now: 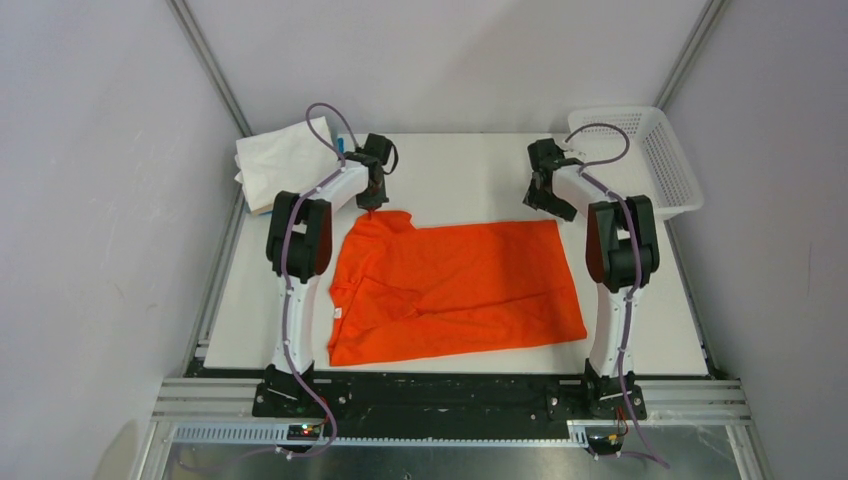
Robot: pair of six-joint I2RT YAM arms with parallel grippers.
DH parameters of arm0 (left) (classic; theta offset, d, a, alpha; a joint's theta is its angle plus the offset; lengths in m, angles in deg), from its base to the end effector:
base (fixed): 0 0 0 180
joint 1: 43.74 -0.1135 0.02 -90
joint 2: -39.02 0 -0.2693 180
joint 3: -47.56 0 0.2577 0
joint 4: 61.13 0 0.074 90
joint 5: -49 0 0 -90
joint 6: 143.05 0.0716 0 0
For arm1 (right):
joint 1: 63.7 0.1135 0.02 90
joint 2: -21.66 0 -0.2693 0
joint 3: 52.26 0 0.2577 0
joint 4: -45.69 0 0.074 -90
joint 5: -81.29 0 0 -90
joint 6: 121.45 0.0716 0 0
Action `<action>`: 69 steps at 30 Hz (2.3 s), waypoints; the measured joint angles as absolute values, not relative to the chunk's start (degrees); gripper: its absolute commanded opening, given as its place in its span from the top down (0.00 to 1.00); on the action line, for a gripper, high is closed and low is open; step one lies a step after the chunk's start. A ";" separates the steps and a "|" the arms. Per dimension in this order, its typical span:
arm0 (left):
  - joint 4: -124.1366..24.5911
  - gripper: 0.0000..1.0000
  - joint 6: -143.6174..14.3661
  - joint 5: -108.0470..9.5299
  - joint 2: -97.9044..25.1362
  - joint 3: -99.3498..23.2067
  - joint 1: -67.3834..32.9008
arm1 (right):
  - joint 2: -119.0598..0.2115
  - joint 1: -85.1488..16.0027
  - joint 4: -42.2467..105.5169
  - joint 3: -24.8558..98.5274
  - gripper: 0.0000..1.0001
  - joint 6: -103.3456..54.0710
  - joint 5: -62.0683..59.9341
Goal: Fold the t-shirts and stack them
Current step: Grab the side of the flattened tshirt furthest away from the robot with both arms, then fold the other side of the tshirt into a rectangle
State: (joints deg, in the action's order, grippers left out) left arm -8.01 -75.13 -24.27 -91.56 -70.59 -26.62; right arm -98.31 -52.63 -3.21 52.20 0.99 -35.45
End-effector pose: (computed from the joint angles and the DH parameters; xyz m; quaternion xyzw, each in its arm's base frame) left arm 0.4895 -0.1292 0.1328 -0.0726 0.9647 0.0637 0.2451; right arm 0.4600 0.0572 0.1535 0.2262 0.9228 -0.1296 0.2837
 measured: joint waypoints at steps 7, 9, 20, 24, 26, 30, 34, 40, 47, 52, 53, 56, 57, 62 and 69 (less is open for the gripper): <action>-7.90 1.00 -75.04 -24.68 -91.30 -70.59 -26.59 | -100.29 -52.54 -7.56 52.95 0.33 2.98 -35.47; -7.88 1.00 -75.04 -24.72 -91.13 -70.59 -26.59 | -100.29 -52.56 -8.08 52.95 0.42 3.46 -35.45; -8.10 1.00 -75.11 -26.39 -86.93 -68.14 -26.51 | -99.79 -53.59 -6.51 51.26 0.88 4.95 -34.84; -8.42 1.00 -75.44 -26.91 -85.27 -66.70 -26.51 | -99.79 -53.53 -6.05 51.09 1.00 4.62 -34.77; -8.99 1.00 -75.53 -27.44 -83.56 -64.75 -26.48 | -99.51 -53.07 -5.72 50.80 1.00 4.47 -34.77; -10.33 1.00 -75.85 -27.70 -78.60 -59.48 -26.22 | -97.58 -52.28 -4.87 48.49 1.00 4.30 -34.79; -12.05 1.00 -76.62 -27.59 -72.20 -52.86 -25.00 | -92.40 -50.68 -4.74 44.36 1.00 4.32 -34.86; -14.65 1.00 -78.50 -25.07 -61.07 -41.43 -20.06 | -85.89 -47.45 -4.78 40.62 1.00 4.36 -36.22; -16.27 1.00 -82.19 -21.10 -48.83 -28.10 -15.53 | -78.24 -44.26 -5.55 34.06 1.00 5.10 -38.14; -16.64 1.00 -84.82 -18.67 -41.66 -21.30 -12.45 | -71.60 -43.78 -5.75 27.70 1.00 5.28 -38.36; -16.75 1.00 -85.34 -18.43 -40.37 -20.21 -11.58 | -70.46 -43.76 -5.64 26.70 1.00 5.23 -38.36; -17.12 1.00 -87.15 -17.84 -36.35 -16.56 -9.46 | -67.25 -43.56 -5.53 23.61 1.00 5.10 -38.29; -17.10 1.00 -87.68 -17.64 -35.02 -15.42 -9.06 | -66.18 -43.52 -5.44 22.59 1.00 4.93 -38.27; -17.12 1.00 -90.17 -17.07 -27.83 -9.41 -8.15 | -62.20 -43.27 -4.87 19.05 1.00 3.86 -37.85; -17.10 1.00 -92.12 -17.18 -19.98 -3.68 -7.12 | -59.47 -43.25 -3.74 16.53 0.98 1.24 -38.25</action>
